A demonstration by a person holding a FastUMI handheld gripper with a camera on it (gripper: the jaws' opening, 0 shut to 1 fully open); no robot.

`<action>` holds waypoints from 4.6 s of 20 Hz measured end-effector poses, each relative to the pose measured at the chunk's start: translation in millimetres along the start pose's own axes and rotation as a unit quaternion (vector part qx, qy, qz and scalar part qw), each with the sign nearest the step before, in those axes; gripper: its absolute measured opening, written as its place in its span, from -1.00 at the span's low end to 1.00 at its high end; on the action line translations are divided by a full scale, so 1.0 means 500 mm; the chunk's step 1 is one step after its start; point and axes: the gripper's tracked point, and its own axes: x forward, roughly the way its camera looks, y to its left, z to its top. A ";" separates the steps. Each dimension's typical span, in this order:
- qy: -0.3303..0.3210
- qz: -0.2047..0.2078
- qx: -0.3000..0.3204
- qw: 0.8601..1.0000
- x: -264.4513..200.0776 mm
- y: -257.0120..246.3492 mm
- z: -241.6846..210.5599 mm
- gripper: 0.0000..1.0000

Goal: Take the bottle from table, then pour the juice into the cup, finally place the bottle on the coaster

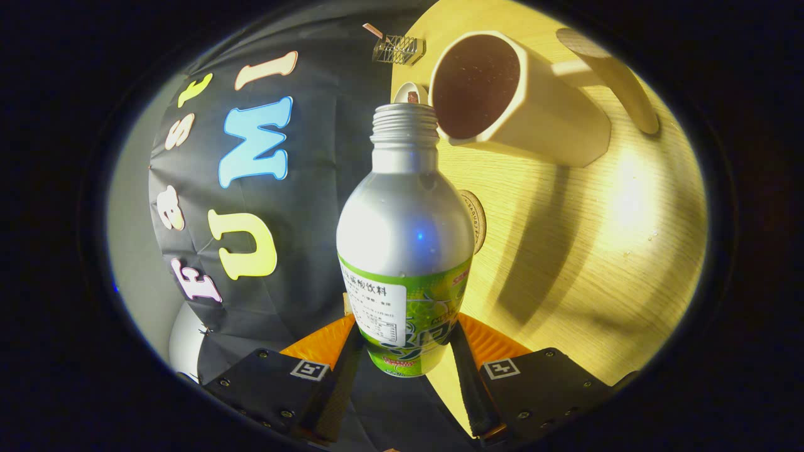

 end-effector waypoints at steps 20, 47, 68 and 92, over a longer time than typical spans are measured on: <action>0.008 0.028 0.087 0.996 0.001 0.023 -0.015 0.49; -0.001 0.056 0.152 0.987 -0.003 0.039 -0.006 0.49; 0.032 0.075 0.213 0.974 -0.020 0.052 -0.005 0.49; 0.055 0.098 0.268 0.957 -0.011 0.078 -0.022 0.49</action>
